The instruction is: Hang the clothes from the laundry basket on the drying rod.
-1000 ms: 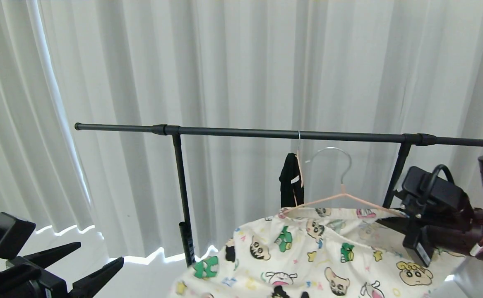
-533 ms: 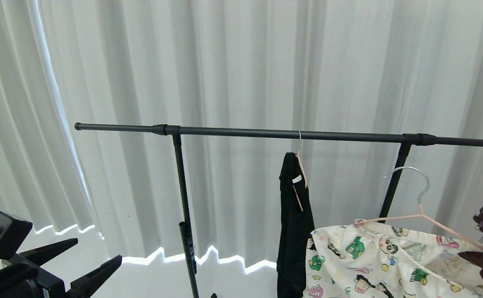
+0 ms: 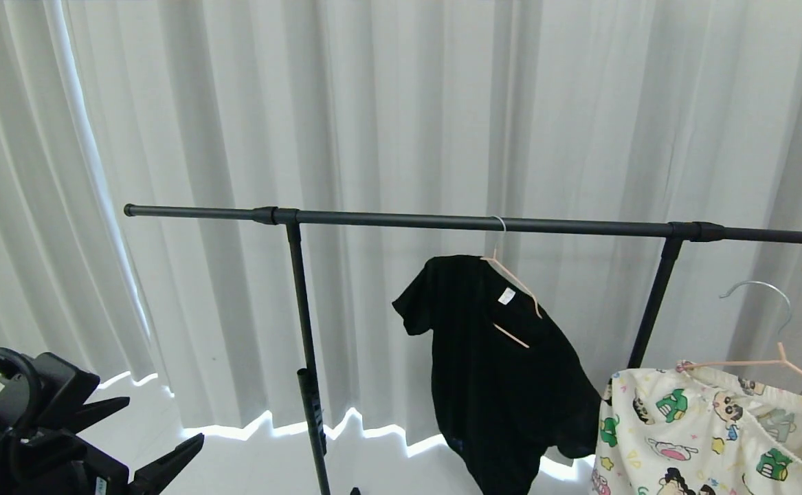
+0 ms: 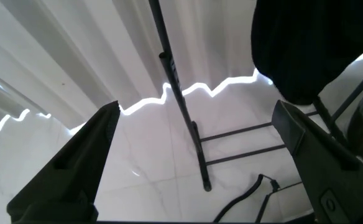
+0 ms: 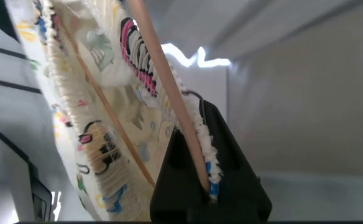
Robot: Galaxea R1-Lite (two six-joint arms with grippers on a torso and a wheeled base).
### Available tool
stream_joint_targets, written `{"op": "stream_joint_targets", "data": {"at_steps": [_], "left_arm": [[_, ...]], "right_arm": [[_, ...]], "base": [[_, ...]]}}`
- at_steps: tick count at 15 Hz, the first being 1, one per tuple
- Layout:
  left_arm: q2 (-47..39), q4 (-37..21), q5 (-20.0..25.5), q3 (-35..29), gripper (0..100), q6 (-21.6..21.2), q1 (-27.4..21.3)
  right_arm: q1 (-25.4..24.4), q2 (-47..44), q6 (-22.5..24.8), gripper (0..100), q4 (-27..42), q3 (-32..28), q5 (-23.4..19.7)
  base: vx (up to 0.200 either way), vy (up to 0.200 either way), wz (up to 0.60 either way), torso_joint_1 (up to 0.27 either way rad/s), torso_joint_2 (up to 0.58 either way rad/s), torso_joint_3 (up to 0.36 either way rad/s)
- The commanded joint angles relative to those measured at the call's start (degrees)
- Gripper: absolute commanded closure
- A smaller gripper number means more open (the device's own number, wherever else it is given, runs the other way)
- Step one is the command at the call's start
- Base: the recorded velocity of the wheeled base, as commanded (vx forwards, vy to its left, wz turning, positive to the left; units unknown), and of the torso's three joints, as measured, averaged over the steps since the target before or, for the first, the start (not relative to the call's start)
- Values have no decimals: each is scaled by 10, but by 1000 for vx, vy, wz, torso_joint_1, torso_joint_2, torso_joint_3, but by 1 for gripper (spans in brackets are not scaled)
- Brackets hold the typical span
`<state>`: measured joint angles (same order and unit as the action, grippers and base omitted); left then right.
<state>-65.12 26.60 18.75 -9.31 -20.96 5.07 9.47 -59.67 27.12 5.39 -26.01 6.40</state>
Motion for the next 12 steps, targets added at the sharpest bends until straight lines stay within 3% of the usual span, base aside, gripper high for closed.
{"op": "stream_joint_targets", "data": {"at_steps": [1,5,8,11,12], "left_arm": [[-6,0,1,0,0,-1,0],[-5,0,1,2,0,-5,-1],[-6,0,1,2,0,-45,-1],[-6,0,1,1,0,-67,-1],[-6,0,1,0,0,-67,-1]], "right_arm": [[38,1,0,100,5,1,1],[49,1,-27,100,4,-4,1],[26,-13,-41,100,-1,-8,-1],[-39,-64,-154,100,-35,-36,23],[-48,-74,-166,100,-37,-43,36]], "base": [[0,0,0,0,0,0],[0,0,0,0,0,0],[0,0,0,0,0,0],[0,0,0,0,0,0],[0,0,0,0,0,0]]}}
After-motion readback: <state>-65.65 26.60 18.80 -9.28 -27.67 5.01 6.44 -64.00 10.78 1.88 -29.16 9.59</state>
